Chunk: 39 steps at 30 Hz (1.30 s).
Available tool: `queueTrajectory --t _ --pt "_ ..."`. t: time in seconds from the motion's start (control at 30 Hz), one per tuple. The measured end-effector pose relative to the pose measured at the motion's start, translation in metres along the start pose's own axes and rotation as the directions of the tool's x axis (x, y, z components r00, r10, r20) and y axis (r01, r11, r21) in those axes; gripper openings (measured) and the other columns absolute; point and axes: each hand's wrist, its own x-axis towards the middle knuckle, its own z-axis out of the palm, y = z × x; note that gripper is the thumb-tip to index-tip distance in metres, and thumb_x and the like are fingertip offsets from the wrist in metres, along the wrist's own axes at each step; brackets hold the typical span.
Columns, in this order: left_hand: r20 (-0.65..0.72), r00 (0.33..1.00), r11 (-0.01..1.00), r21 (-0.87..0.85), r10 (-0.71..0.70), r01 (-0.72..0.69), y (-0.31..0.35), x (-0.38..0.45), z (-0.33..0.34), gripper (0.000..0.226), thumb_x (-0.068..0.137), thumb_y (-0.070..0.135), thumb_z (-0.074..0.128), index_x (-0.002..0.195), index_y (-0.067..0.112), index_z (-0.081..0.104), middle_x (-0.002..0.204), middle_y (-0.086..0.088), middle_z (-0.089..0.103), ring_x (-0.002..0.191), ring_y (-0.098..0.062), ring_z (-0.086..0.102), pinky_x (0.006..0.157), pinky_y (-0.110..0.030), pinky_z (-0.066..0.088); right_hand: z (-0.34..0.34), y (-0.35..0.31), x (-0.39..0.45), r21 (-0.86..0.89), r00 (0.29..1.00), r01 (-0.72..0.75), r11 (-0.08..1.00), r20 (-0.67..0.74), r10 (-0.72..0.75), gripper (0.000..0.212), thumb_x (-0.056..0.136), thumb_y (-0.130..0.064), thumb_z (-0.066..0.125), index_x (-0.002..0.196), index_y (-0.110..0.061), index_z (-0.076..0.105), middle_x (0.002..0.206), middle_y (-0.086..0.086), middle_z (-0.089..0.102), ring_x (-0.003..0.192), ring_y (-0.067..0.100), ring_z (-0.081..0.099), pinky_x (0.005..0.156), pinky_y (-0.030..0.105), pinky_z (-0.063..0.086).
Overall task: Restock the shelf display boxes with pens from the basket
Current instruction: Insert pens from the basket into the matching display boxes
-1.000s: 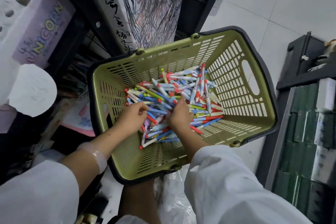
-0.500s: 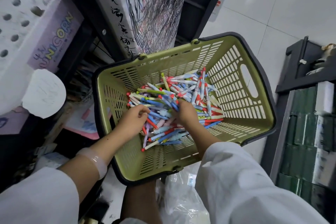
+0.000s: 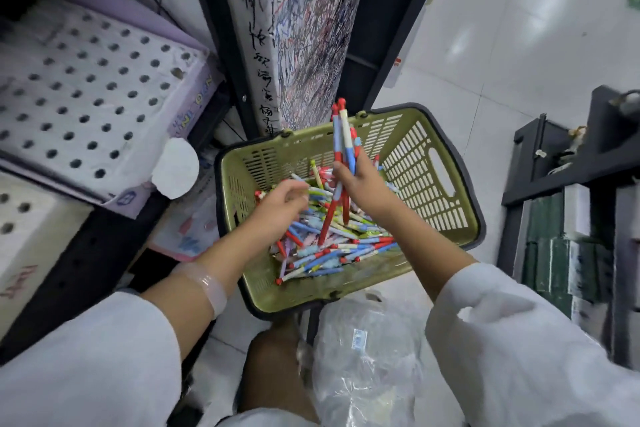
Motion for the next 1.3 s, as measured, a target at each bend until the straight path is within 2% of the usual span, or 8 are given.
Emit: queueTrajectory --t 0.13,0.23,0.47,0.67,0.73,0.83,1.1,1.3 --pt "0.181 0.983 0.994 -0.112 0.016 0.004 0.026 -0.039 -0.012 0.032 0.093 0.031 0.053 0.122 0.038 0.042 0.113 0.004 0.058 0.103 -0.016 0.059 0.094 -0.037 0.044 0.022 -0.069 -0.017 0.319 0.997 -0.007 0.948 0.08 -0.02 0.006 0.097 -0.019 0.047 0.092 -0.023 0.047 0.074 0.0 0.05 0.059 0.006 0.054 0.059 0.022 0.048" --pt "0.207 0.978 0.968 -0.248 0.015 0.038 0.034 -0.072 -0.022 0.014 0.095 0.023 0.049 0.109 0.024 0.047 0.093 -0.008 0.065 0.076 -0.026 0.066 0.063 -0.035 0.054 0.052 -0.108 -0.03 0.405 0.992 0.017 0.914 0.104 -0.064 0.008 0.097 -0.017 0.047 0.09 -0.018 0.044 0.067 -0.002 0.046 0.049 0.002 0.051 0.05 0.018 0.046" --pt "-0.041 0.969 0.93 -0.274 0.244 -0.246 0.013 -0.135 -0.073 0.007 0.098 0.02 0.04 0.093 0.017 0.043 0.056 0.002 0.04 0.032 -0.003 0.025 0.033 -0.016 0.02 0.105 -0.151 -0.067 0.666 0.945 0.002 0.746 0.242 -0.219 0.011 0.099 -0.014 0.041 0.094 -0.006 0.047 0.065 0.002 0.056 0.052 0.008 0.057 0.049 0.019 0.049" --pt "-0.149 0.925 0.847 -0.373 0.35 -0.38 -0.036 -0.154 -0.104 0.038 0.088 0.012 0.057 0.118 0.033 0.046 0.054 0.016 0.051 0.046 0.0 0.043 0.047 -0.016 0.029 0.15 -0.156 -0.082 0.595 0.81 0.089 0.798 0.423 -0.406 0.009 0.093 -0.021 0.051 0.099 -0.017 0.056 0.069 -0.006 0.063 0.063 0.009 0.06 0.057 0.022 0.051" --pt "-0.218 0.902 0.764 -0.478 0.374 -0.433 -0.053 -0.156 -0.109 0.039 0.078 0.02 0.057 0.115 0.032 0.051 0.059 0.012 0.052 0.052 -0.006 0.041 0.053 -0.029 0.019 0.165 -0.153 -0.08 0.578 0.751 0.103 0.81 0.489 -0.444 0.008 0.094 -0.018 0.049 0.097 -0.018 0.056 0.071 -0.008 0.064 0.065 0.007 0.061 0.06 0.02 0.051" --pt "-0.396 0.844 0.673 -0.515 0.363 -0.531 -0.077 -0.162 -0.112 0.027 0.075 0.032 0.062 0.102 0.031 0.059 0.064 0.013 0.055 0.055 -0.007 0.046 0.048 -0.017 0.033 0.189 -0.146 -0.078 0.54 0.644 0.143 0.83 0.585 -0.492 0.006 0.093 -0.015 0.049 0.093 -0.018 0.055 0.072 -0.009 0.066 0.071 0.007 0.063 0.067 0.021 0.053" --pt "-0.714 0.649 0.83 -0.176 0.263 -0.529 -0.121 -0.178 -0.072 0.005 0.079 0.021 0.061 0.082 0.018 0.058 0.069 -0.006 0.053 0.054 -0.011 0.044 0.046 -0.021 0.031 0.207 -0.11 -0.099 0.498 0.321 0.455 0.738 0.682 -0.657 0.012 0.096 -0.012 0.047 0.092 -0.014 0.059 0.081 -0.009 0.067 0.077 0.002 0.062 0.073 0.019 0.052" --pt "-0.829 0.532 0.67 -0.295 0.175 -0.681 -0.111 -0.166 -0.026 0.024 0.096 0.007 0.042 0.073 0.013 0.044 0.046 0.005 0.043 0.038 -0.004 0.03 0.034 -0.014 0.022 0.205 -0.101 -0.115 0.49 0.279 0.454 0.744 0.715 -0.641 0.011 0.099 -0.022 0.041 0.094 -0.028 0.047 0.066 -0.01 0.06 0.067 0.003 0.058 0.064 0.021 0.05"
